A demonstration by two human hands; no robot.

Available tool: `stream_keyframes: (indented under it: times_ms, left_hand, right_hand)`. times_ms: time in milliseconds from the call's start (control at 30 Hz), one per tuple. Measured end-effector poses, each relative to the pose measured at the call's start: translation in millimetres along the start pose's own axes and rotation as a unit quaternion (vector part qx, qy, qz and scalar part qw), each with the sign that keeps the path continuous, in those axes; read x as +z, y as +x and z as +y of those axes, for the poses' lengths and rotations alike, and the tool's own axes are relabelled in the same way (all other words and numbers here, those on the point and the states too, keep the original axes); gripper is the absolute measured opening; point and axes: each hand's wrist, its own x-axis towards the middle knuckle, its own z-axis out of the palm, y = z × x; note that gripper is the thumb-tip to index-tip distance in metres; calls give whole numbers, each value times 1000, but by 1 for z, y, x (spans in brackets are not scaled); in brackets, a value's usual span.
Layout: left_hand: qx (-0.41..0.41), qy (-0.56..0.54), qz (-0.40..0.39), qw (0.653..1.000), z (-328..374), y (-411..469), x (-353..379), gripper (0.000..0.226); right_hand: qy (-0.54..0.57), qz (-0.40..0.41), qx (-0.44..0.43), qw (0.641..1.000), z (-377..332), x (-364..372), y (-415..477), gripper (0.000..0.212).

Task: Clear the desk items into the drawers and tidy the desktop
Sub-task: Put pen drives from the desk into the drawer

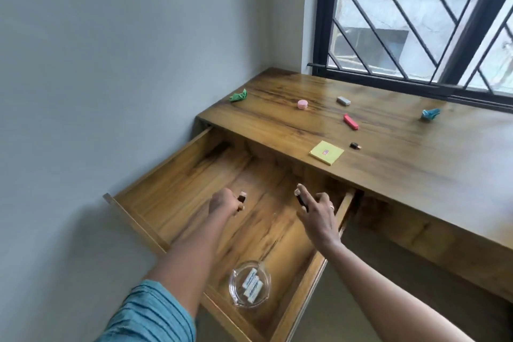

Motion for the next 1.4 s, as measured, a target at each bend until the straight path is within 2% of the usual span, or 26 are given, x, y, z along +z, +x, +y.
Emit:
stream_keyframes:
  times_ms: [200,433,567,667,800,967,1400]
  left_hand:
    - [-25,52,-43,997,-62,2,7,22]
    - [21,135,-62,989,-100,40,9,32]
    - [89,197,-70,974,-116,60,11,28]
    - [107,207,-101,967,-124,73,13,29]
    - [120,211,-127,962,-130,82,10,37]
    - [139,204,-146,958,-133,87,5,34]
    - [149,196,-167,955,-139,83,-13,36]
  right_hand:
    - [57,-100,32,993,-53,59,-24,62]
    - [112,-143,174,968,-95,143,-19,57]
    - [130,-166,250,945,-110,179,-23,48]
    - [126,-161,285,937,-116,198,-29,40]
    - [104,-141,308,935,-123,212,-35,39]
    - [75,-123,324,935,-128,218,-36,37]
    - [18,-141,326,935,-136,214,-33,44]
